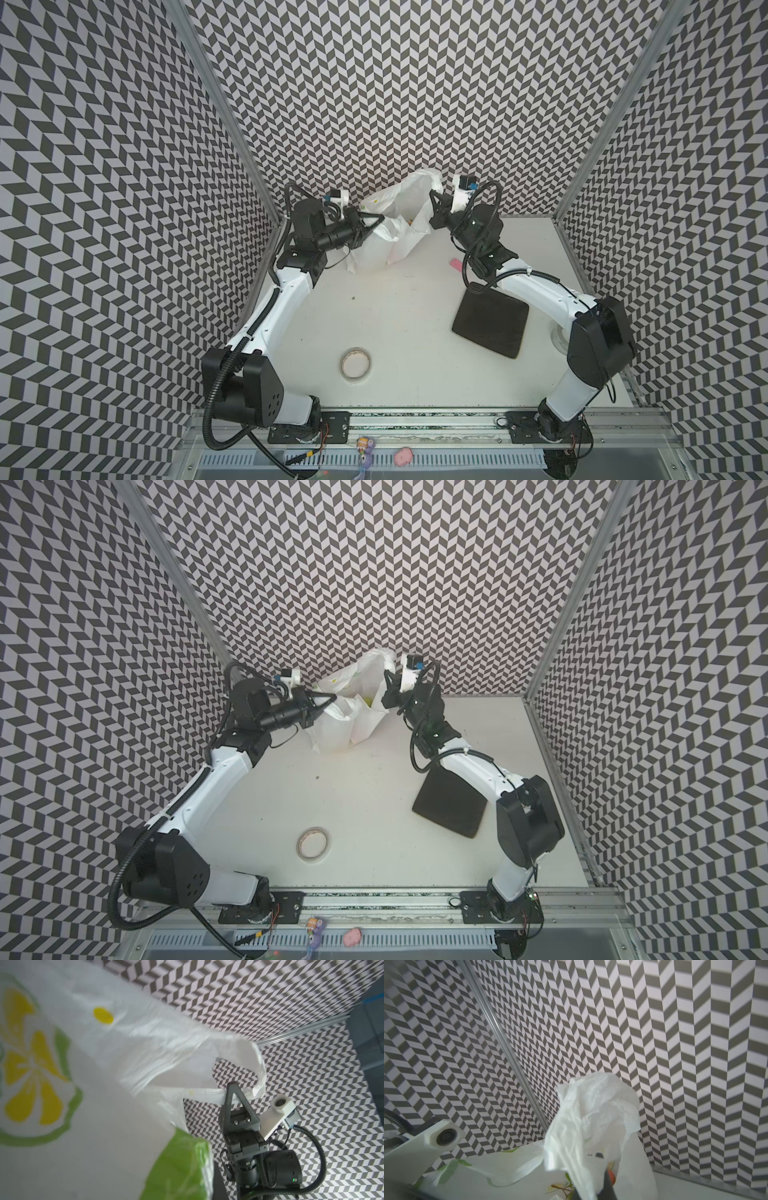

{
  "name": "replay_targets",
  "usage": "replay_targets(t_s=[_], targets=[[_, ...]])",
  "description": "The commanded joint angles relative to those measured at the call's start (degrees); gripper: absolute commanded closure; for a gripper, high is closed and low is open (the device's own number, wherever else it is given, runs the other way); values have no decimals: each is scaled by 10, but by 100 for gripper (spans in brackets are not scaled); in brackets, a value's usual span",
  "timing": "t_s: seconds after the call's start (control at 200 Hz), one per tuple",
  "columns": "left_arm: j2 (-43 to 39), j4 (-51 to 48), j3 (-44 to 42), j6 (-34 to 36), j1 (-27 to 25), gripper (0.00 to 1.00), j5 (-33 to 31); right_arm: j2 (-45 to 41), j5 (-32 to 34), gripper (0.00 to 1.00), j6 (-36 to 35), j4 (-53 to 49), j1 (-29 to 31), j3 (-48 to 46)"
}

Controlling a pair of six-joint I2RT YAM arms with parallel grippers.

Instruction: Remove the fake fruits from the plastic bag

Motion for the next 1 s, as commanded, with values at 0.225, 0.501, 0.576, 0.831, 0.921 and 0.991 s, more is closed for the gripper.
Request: replay_targets(t_s=[0.225, 0.501, 0.576, 0.831, 0.921, 0.991], targets=[[-90, -158, -170, 159, -77, 100, 9, -48, 94, 100, 99, -119, -31, -105], [-103, -331, -186, 219, -106, 100, -64, -42, 126, 100, 90, -200, -60, -141], [-103, -331, -191, 213, -117, 100, -74, -42, 106, 93, 85, -227, -66, -136], [-72, -288, -152, 207, -157, 100, -74, -169, -21, 34, 58, -313, -95, -143], [-65, -259, -129, 199, -159, 100, -74, -264, -46, 30, 37, -346, -95, -175], [-57, -235, -117, 191, -159, 100, -65, -340, -77, 30, 26, -363, -95, -212]])
